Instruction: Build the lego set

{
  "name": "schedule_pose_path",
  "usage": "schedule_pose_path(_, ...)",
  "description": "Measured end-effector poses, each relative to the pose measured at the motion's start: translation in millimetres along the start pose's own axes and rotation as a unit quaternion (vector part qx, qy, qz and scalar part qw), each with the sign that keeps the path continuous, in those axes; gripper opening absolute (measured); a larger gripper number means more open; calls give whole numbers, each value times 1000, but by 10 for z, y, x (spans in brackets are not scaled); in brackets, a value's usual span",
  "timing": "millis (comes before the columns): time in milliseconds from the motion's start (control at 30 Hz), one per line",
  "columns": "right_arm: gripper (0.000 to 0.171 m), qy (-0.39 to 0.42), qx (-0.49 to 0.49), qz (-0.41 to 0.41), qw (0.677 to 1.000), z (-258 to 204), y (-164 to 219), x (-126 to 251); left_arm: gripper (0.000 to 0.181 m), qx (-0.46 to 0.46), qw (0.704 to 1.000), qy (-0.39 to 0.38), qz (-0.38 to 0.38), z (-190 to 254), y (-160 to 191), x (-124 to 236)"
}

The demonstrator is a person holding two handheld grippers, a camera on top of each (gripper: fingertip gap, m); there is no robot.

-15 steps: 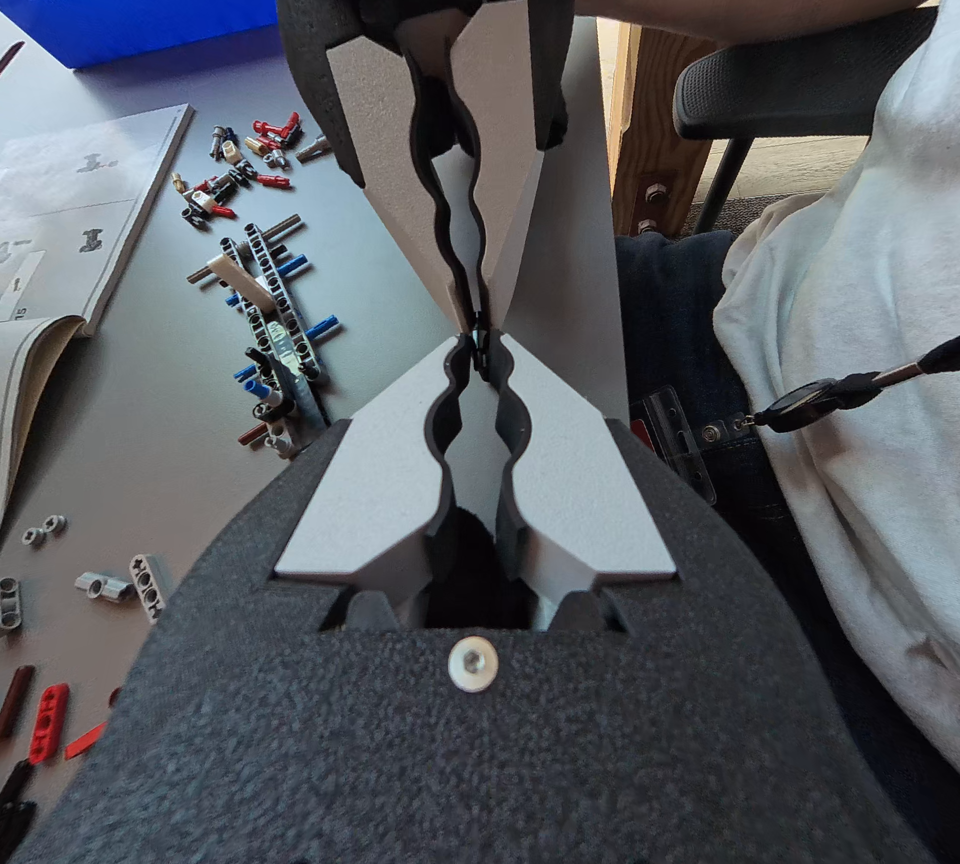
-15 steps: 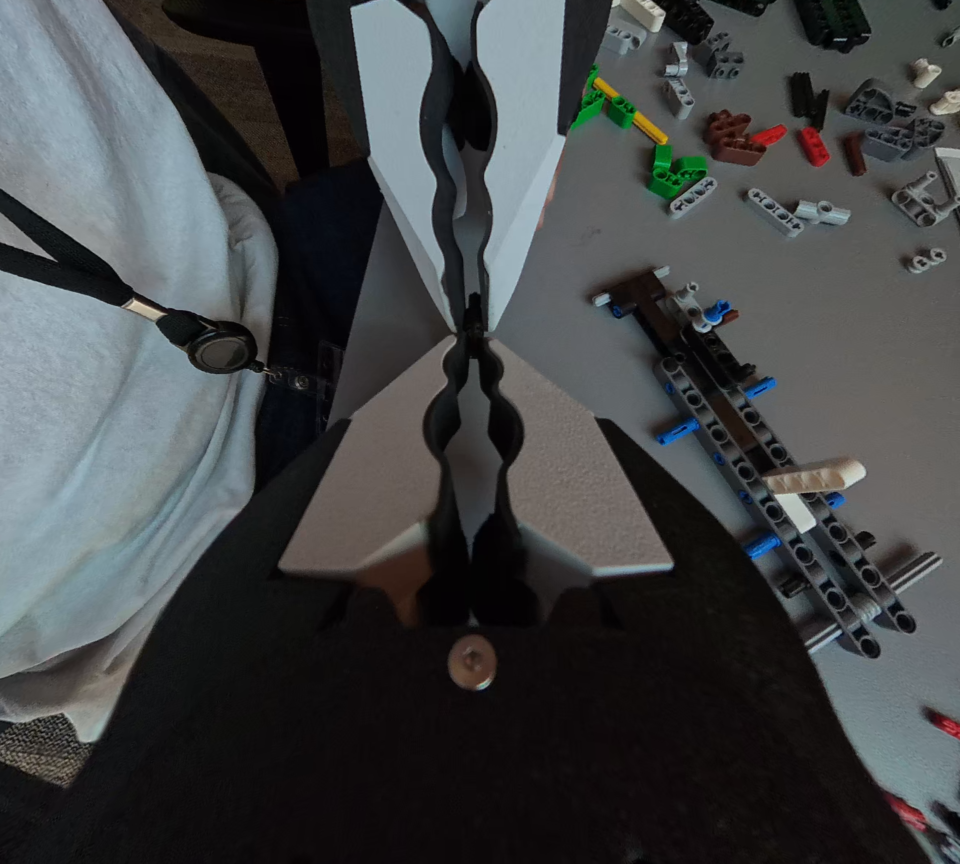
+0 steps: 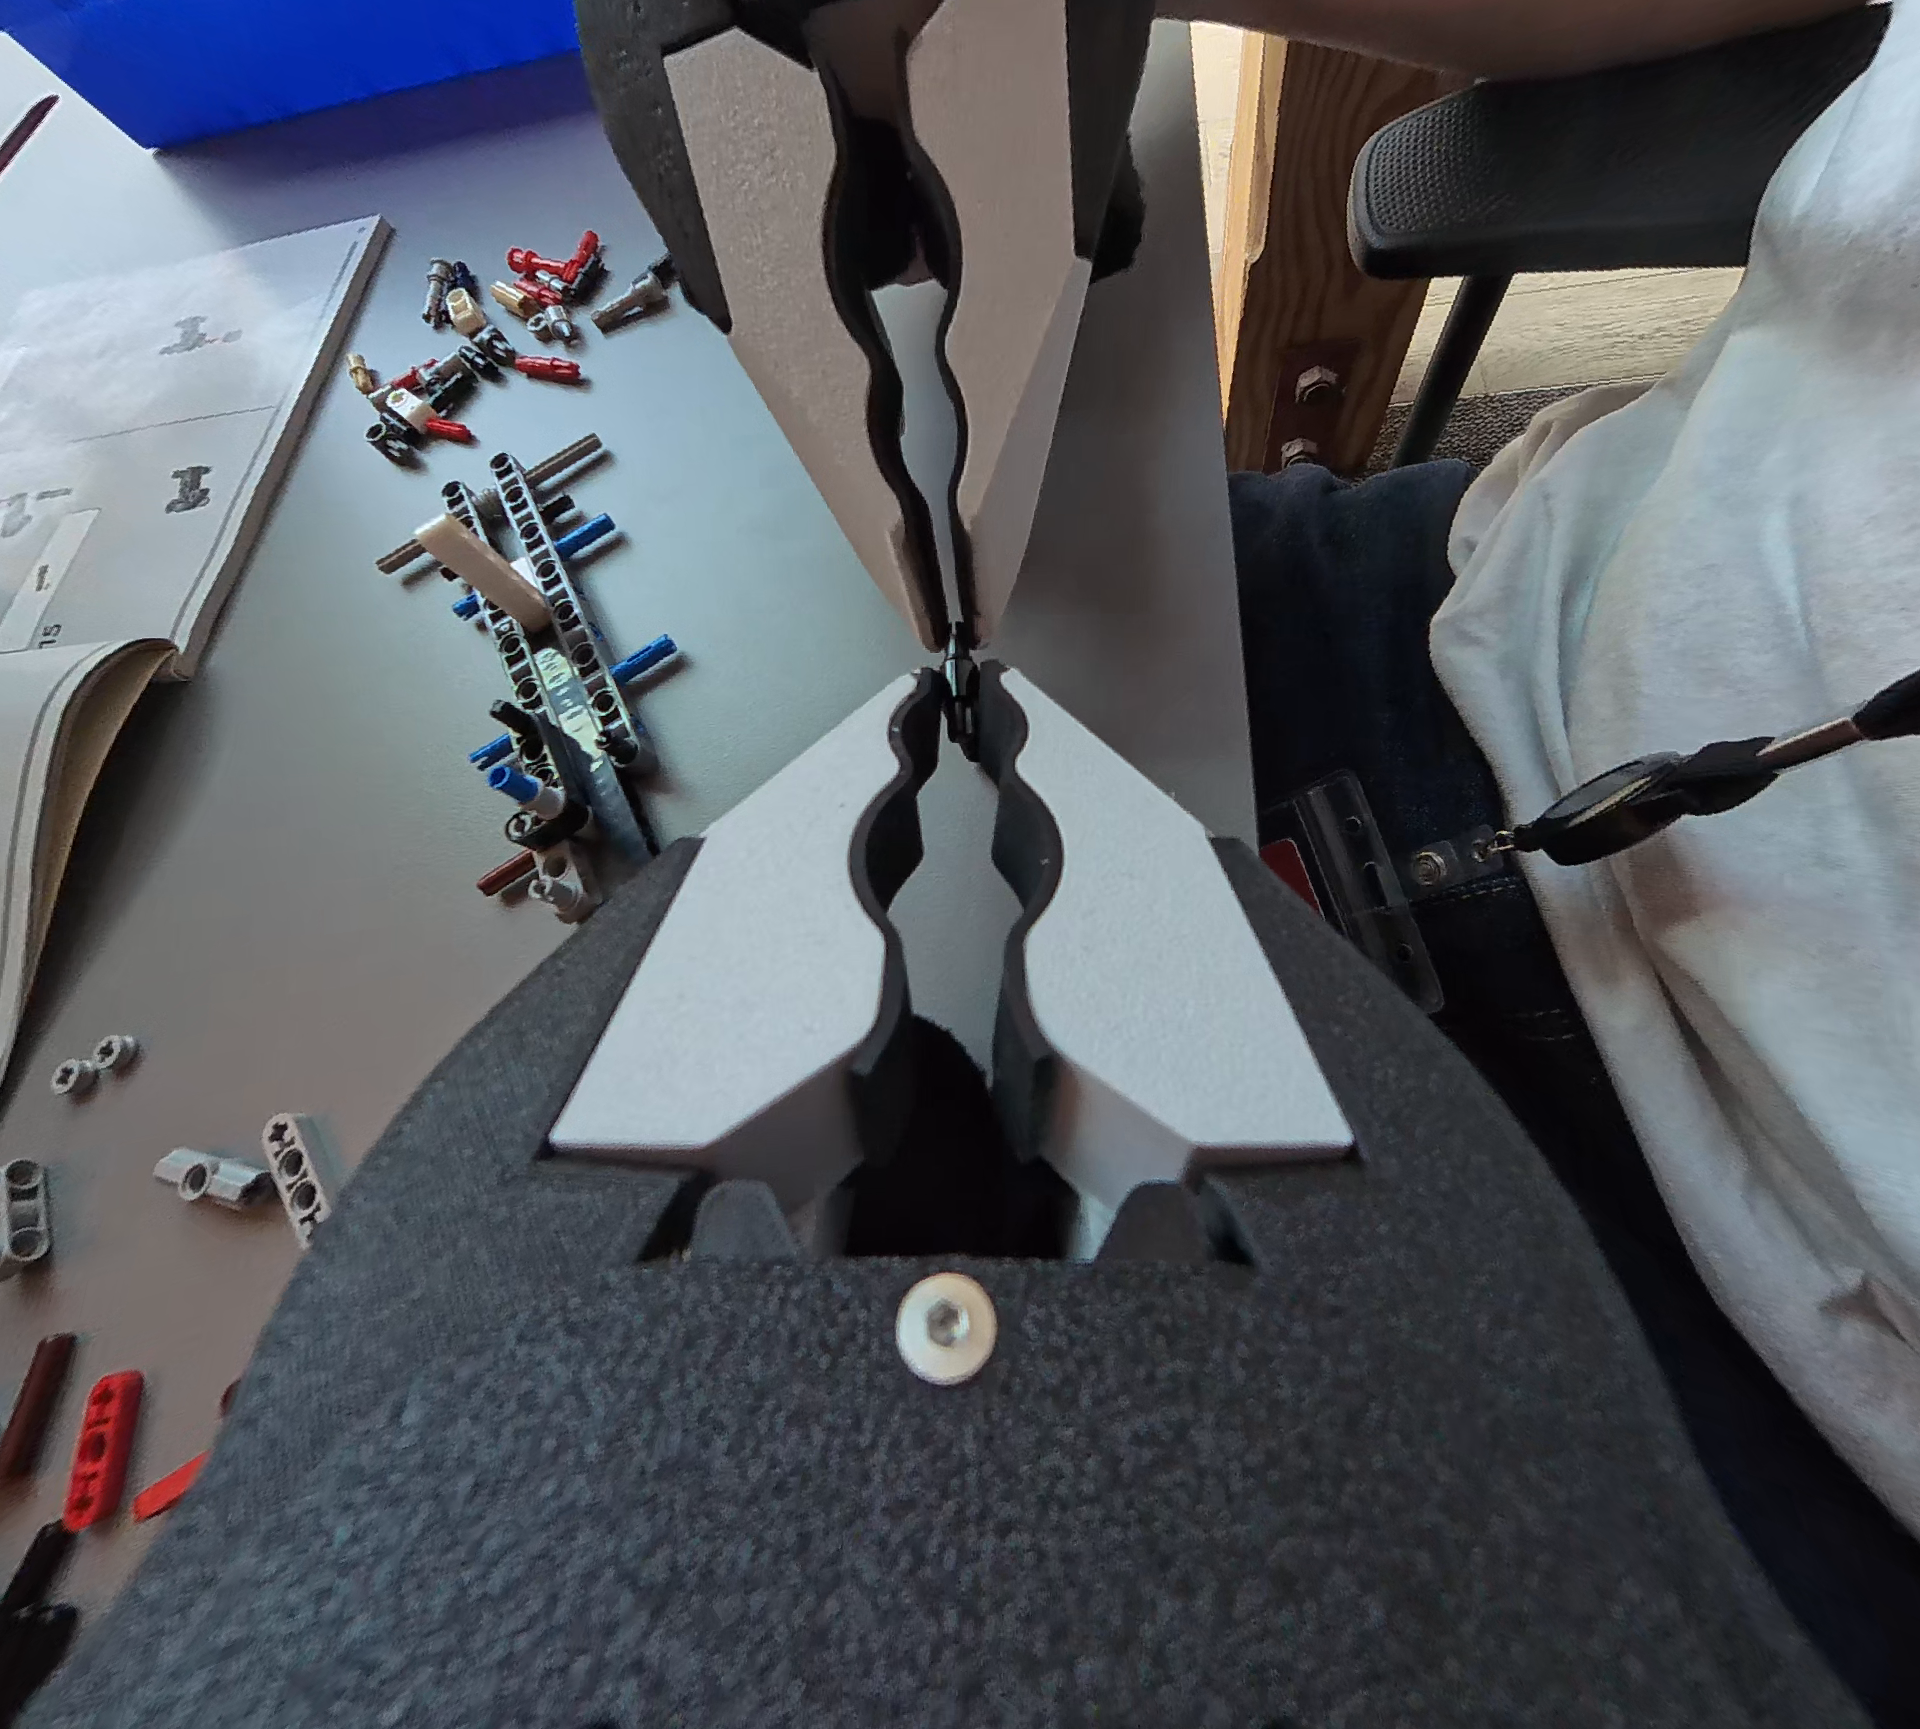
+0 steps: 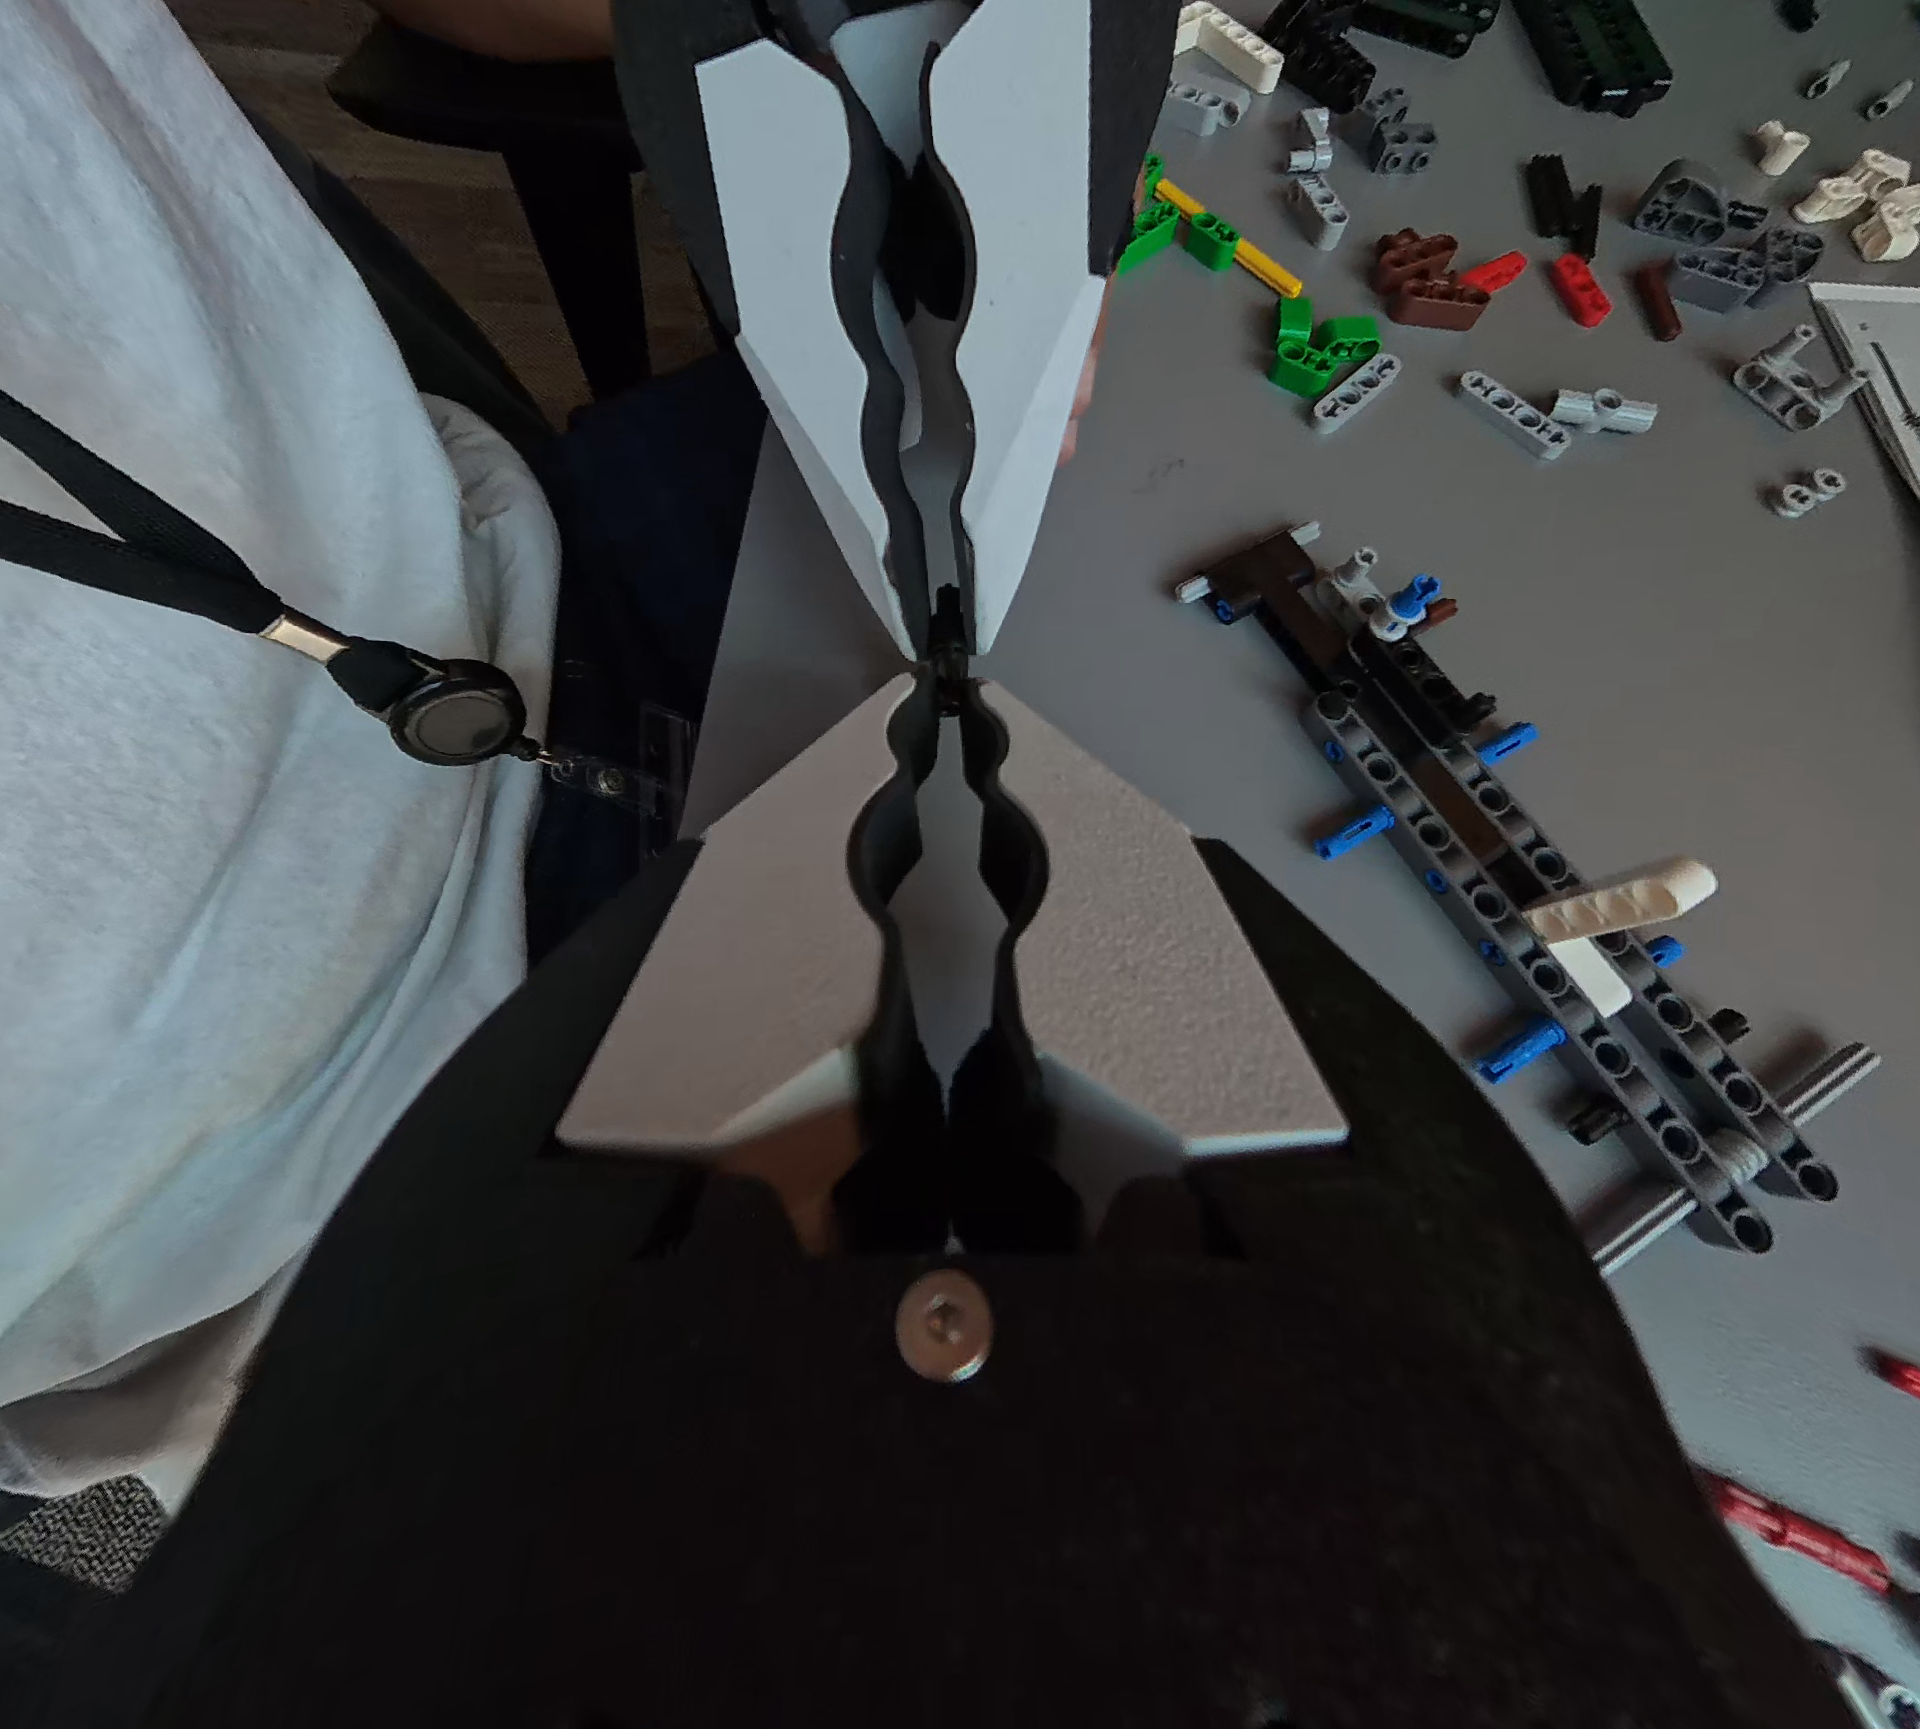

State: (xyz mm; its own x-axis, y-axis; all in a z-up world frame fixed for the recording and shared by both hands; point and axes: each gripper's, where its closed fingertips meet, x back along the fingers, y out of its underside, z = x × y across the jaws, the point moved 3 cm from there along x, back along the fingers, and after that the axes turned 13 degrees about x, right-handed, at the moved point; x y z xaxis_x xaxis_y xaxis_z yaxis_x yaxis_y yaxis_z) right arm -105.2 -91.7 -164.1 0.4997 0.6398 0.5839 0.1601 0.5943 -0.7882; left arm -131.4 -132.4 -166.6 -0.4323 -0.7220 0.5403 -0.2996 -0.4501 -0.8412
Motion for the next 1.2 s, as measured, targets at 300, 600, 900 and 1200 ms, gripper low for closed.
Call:
schedule_pose_path(300,0,-2,-6,7,1000,6,-5,-13,7,0,1000,0,0,-2,-1,0)
schedule_pose_path(600,1,14,-10,24,1000,45,-48,32,7,12,999,-11,36,-21,-89,68)
schedule_pose_path(900,1,133,-177,310,925,649,-400,653,35,140,970,-78,185,-452,-581,466)
schedule_pose_path(1200,0,112,-249,468,841,642,-615,630,29,264,927,-8,265,-529,-789,591)
